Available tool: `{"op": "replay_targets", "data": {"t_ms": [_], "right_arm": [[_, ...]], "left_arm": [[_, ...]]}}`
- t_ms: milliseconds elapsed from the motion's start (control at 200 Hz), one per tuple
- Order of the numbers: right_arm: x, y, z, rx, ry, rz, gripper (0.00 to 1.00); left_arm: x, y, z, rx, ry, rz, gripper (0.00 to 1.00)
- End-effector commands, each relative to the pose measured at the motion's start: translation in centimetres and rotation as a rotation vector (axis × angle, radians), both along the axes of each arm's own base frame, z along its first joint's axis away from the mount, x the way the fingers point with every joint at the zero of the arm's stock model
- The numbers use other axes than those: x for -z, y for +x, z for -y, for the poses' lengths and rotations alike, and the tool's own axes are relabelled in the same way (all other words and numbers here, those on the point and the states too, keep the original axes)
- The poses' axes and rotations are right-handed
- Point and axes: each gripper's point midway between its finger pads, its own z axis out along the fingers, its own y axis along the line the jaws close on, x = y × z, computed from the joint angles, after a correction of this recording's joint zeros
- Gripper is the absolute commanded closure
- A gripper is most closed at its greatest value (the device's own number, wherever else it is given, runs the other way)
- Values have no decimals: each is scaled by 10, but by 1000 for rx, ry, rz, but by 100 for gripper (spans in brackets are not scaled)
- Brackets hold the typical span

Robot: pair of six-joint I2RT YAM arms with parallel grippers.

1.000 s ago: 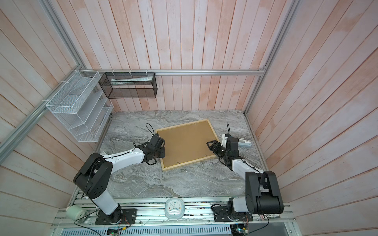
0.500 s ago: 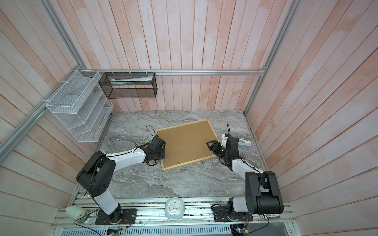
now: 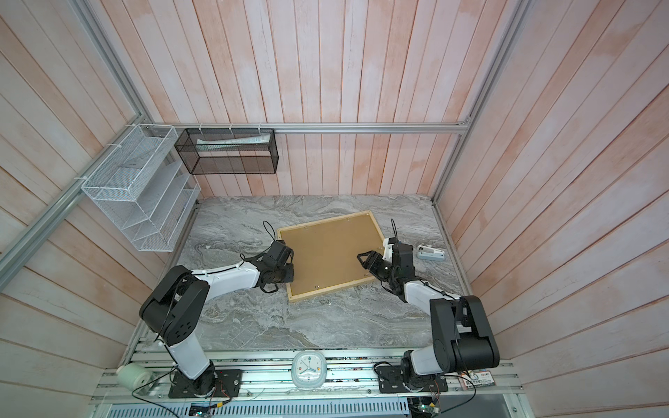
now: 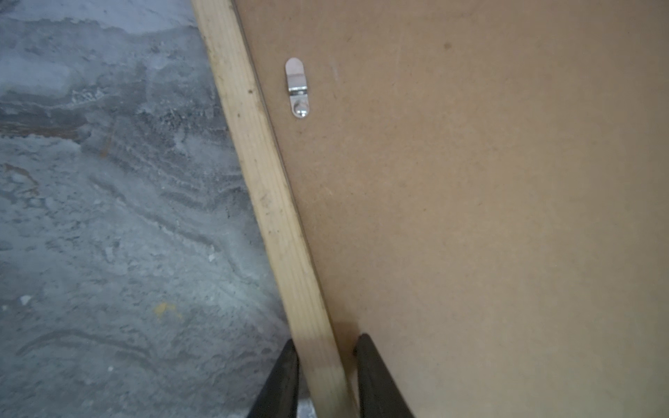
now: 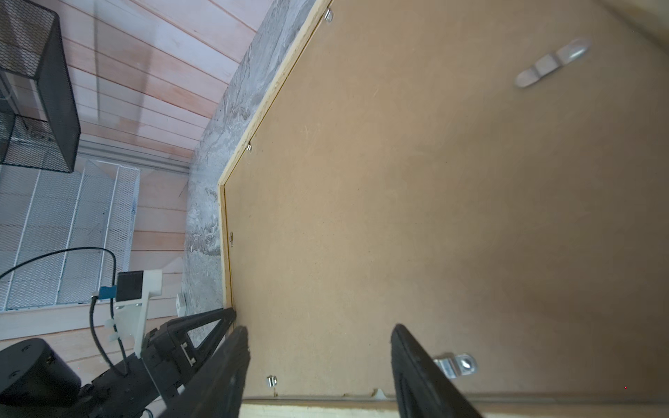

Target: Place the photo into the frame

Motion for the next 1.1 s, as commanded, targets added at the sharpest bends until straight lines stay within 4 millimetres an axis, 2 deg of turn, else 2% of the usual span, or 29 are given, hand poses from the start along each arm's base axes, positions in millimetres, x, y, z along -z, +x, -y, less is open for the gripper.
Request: {"op": "replay_targets", "data": {"t_ms": [0,155,305,490,615,730,905,1095], "right_arm": [[-6,14,-17,-19,5,28,38],[0,26,-55,-100,29,21,41],[7,41,-97,-191,53,10,45],[17,61,-139,-277,78,1,45],[22,73,-163,-323,102,-6,46],[25,83,-182,-355,108,-8,46],[32,92,-204,-396,103,-16,47],[42,101,-218,-414,84,-34,49]], "left_arm": [[15,-8,14,102,-25,-28,73],[4,2,17,141,-40,30,74],[3,13,15,168,-70,59,77],[10,24,-5,128,-70,45,82],[11,24,-10,126,-67,38,85],[16,21,-10,146,-62,25,91],[28,15,-4,191,-90,-14,92],[28,12,1,209,-118,-17,92]]}}
